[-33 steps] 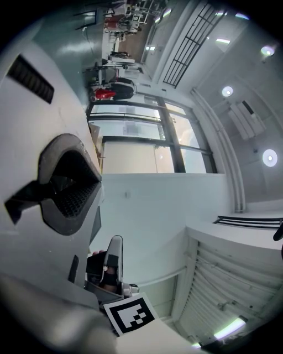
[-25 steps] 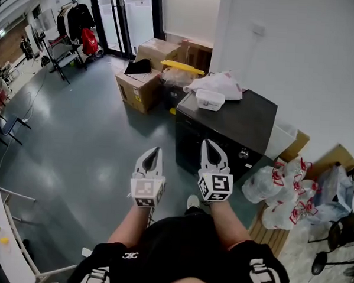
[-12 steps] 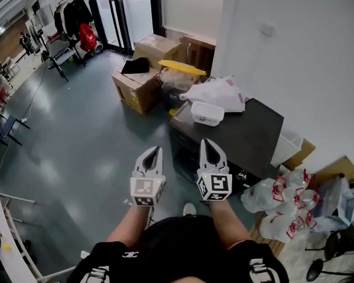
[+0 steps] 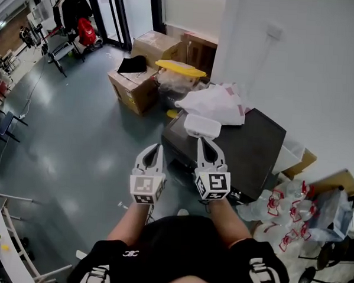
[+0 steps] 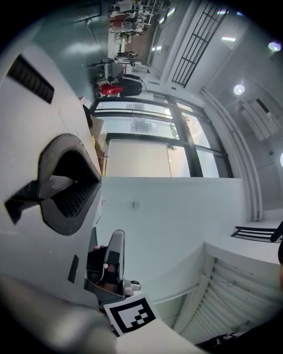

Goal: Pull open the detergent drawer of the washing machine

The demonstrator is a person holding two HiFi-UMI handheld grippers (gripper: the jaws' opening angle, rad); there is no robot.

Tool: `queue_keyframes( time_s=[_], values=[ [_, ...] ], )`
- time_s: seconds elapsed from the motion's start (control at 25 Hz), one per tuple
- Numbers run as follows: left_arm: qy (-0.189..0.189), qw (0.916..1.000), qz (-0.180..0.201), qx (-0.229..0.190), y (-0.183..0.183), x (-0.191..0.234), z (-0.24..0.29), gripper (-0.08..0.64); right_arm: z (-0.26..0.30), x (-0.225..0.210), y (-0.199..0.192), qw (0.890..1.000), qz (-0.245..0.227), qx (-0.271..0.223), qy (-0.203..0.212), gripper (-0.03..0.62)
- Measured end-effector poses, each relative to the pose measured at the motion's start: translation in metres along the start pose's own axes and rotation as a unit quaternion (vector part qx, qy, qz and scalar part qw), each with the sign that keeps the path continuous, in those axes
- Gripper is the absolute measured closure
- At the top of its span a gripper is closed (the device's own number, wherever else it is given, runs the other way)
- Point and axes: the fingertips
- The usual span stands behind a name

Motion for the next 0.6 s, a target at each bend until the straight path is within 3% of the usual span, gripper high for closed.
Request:
queue_keyframes(
  time_s=[0.6],
  values=[
    [-0.008,0.9999,-0.005,0.005,0.005,0.020,0.034,0.557,0.030,-0.016,0.001,1.000,0.001,0.005,-0.007,0.592]
  ],
)
Point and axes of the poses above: the fingertips, and each gripper's own axes: z forward along the fingers, x to its left, y out of its top, and after that the axes turned 2 degrees about z, right-handed
